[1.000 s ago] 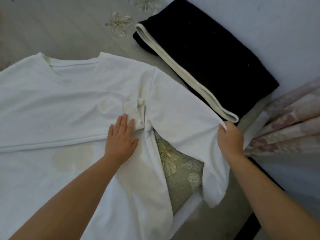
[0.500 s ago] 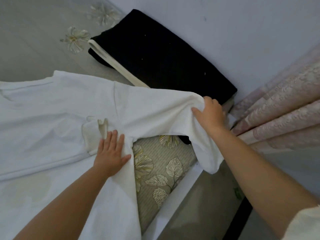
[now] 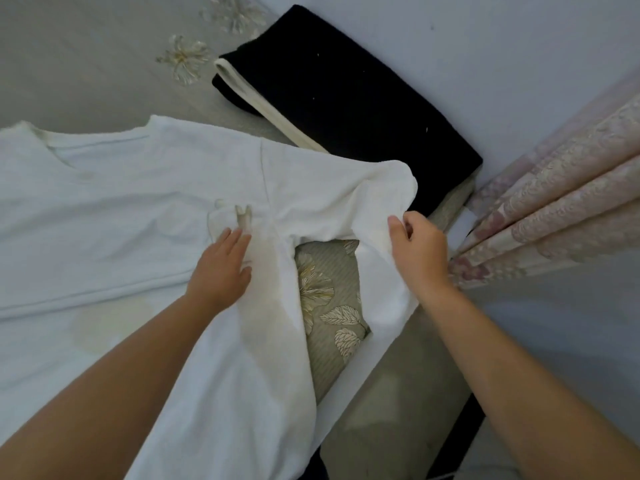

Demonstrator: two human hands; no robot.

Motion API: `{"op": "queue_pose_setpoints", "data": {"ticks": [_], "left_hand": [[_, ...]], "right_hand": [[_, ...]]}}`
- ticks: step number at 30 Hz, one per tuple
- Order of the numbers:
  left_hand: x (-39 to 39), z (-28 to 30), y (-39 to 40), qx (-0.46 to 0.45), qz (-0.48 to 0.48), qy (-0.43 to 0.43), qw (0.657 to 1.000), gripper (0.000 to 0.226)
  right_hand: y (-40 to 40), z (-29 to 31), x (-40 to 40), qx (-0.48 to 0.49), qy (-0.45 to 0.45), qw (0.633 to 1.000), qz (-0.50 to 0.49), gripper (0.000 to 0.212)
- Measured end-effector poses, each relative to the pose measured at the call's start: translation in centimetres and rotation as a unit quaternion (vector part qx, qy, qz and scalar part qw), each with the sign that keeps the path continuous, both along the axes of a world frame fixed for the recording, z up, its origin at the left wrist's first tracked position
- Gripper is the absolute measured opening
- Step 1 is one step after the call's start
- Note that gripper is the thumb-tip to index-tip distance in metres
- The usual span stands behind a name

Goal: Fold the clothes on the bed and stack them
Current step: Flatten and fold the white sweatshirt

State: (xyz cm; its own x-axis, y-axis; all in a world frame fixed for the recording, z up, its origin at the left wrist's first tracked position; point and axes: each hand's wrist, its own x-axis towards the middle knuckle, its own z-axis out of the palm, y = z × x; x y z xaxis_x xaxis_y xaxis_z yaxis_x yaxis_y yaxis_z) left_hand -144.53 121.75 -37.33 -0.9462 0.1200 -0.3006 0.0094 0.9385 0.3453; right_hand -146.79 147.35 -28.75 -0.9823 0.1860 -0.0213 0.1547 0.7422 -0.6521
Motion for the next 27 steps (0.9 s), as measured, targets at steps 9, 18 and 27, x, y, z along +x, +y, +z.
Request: {"op": "queue_pose_setpoints", "data": {"ticks": [9,18,27], "left_hand": [[13.2,3.8,-18.6,0.059,0.247,0.019,0.967,0.032],[19.8,0.8,-25.9,0.06,0.258,0.006,0.964,0.047],[14.1,-2.8,-16.6,-0.008,0.061,0.04,0.997,0.081]], "right_hand": [[-23.4,3.6,0.2,-0.214,-0.113,0.96,0.137,0.015],[-30.0,-4.7,7.4,0.094,-0.142,0.924,0.343,0.031],[-25.2,-7.3,4.4,0.215,0.002,0.92,0.328,0.032]]}}
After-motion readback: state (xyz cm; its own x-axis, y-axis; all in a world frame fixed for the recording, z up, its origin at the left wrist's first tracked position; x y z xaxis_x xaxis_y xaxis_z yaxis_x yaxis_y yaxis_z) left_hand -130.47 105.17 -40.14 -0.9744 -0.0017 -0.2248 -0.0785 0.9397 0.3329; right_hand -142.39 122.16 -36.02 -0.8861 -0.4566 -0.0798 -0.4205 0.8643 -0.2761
